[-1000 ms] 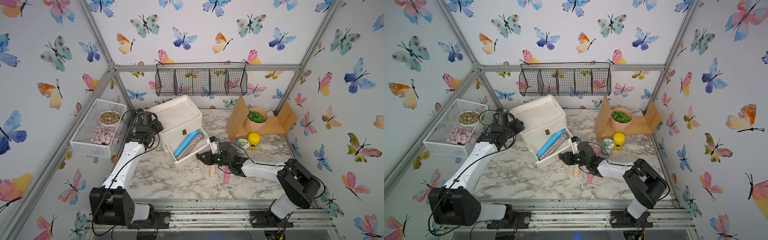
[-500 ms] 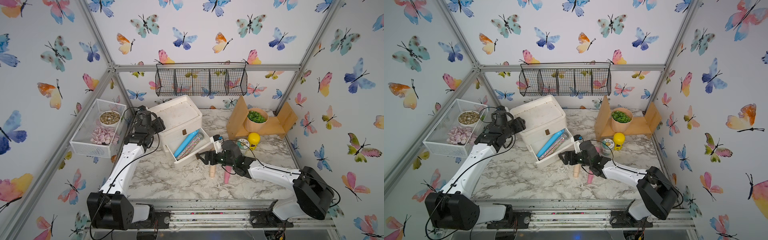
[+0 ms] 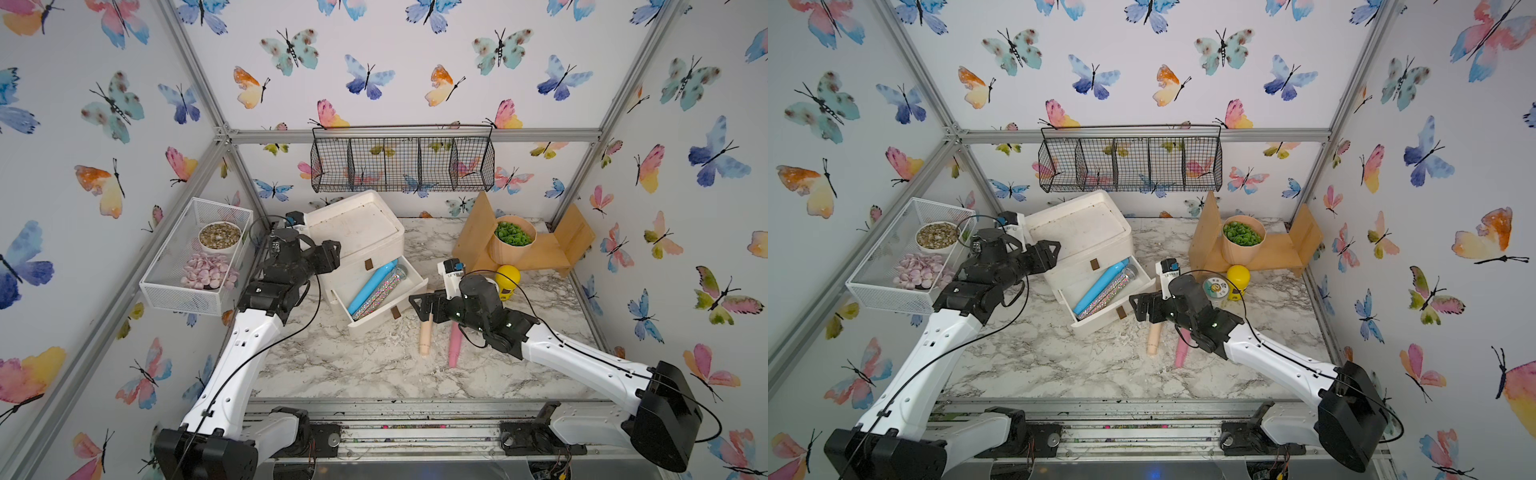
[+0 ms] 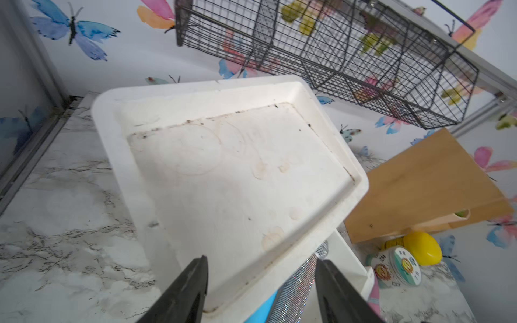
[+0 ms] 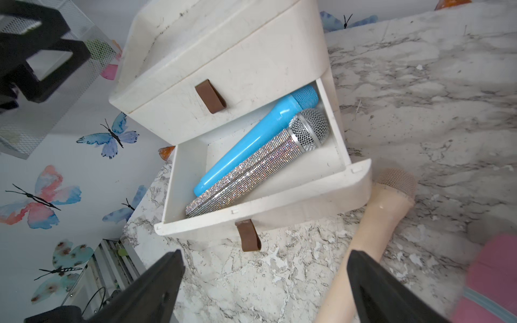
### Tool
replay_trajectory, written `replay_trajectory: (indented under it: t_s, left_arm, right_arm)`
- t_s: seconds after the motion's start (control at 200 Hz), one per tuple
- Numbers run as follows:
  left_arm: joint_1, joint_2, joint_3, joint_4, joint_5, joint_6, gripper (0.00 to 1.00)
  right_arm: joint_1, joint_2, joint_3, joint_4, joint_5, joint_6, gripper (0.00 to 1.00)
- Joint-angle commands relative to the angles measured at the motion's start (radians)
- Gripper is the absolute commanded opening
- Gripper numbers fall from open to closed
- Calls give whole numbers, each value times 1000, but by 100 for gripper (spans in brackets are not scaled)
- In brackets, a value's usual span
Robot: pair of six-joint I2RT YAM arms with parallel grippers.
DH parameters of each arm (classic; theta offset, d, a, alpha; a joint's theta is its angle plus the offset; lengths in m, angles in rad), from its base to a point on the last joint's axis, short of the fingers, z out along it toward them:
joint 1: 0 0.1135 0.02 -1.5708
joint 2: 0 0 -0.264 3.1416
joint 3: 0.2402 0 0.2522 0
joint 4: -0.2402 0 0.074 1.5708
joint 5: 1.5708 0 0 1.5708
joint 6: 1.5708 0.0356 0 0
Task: Take the microphone out of the drawer
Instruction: Pick up the microphone from the drawer.
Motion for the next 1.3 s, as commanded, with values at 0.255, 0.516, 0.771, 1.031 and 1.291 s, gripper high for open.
replay_trajectory:
  t_s: [0.255, 0.516, 0.771, 1.031, 1.291]
  left_arm:
    - [-297, 117, 9, -91, -26, 227, 65]
    - [-411, 273, 47, -116, -103, 268, 64]
    - [-411, 393, 82, -149, -151, 313, 60]
    - [-410, 491, 128, -177, -189, 347, 54]
    - [-410, 572, 185, -192, -271, 335, 54]
  right_arm:
    - [3, -53, 57, -82, 86, -36, 98]
    - [4, -98, 15, -102, 115, -15, 98]
    - [5, -147, -10, -121, 140, -6, 98]
    - [3, -168, -27, -120, 147, -1, 98]
    - [3, -176, -31, -128, 147, -4, 98]
